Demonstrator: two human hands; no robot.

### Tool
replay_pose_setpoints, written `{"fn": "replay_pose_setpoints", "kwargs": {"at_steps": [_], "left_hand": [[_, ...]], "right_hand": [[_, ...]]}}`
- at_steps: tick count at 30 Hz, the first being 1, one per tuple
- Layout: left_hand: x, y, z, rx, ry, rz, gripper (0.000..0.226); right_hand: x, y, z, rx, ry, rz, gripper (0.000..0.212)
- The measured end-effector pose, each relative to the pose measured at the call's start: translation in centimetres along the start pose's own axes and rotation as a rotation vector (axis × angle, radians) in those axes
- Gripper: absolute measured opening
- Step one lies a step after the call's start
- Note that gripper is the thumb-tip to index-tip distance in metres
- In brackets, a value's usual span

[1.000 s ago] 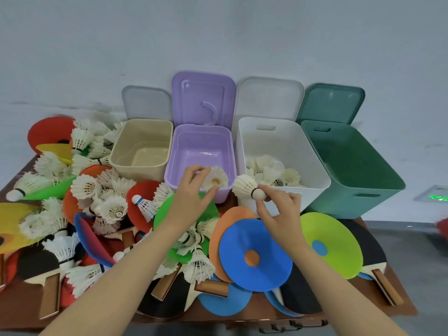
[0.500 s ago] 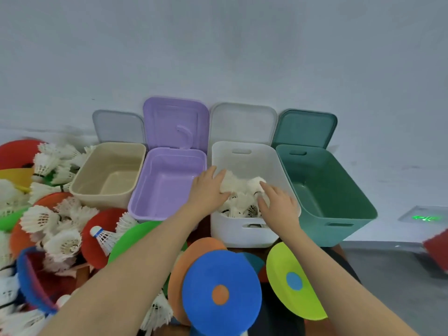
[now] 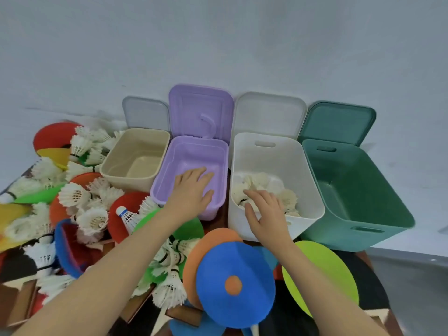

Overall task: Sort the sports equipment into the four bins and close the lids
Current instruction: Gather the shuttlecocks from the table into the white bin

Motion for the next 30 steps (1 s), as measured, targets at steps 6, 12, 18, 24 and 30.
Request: {"fn": "replay_pose_setpoints", "kwargs": {"at_steps": [6, 12, 18, 24, 30], "left_hand": [[1.5, -5.2, -5.6, 0.037, 0.003, -0.022, 0.054], [1.5, -10.2, -11.8, 0.099, -0.085, -0.071, 0.067], [0.9, -11.5, -15.4, 0.09, -0.179, -0.056, 0.064], [-0.5, -11.0, -15.8, 0.124, -0.062, -0.143, 0.033], [0.1, -10.8, -16.0, 0.104, 0.194, -0.344, 0.009]], "right_hand": [[-3.8, -5.3, -1.7, 0.003, -0.174, 0.076, 0.026], [-8.6, -10.4, -4.4, -0.067, -0.432, -0.038, 0.053], [-11.6, -13.6, -6.6, -0.21, -0.462, -0.304, 0.034], [-12.4, -14.7, -7.0, -0.242, -0.296, -0.385, 0.018], [-11.5, -14.6, -6.6, -0.245, -0.222, -0.337, 0.021]]}}
Point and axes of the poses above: each hand's wrist, its own z-axis towards the middle knuckle, its own x-axis out of the back of the hand, y = z × x, the point moved 2 cm from there along z, towards the middle knuckle, and after that the axes turned 4 degrees about -z, right-handed, at the moved point
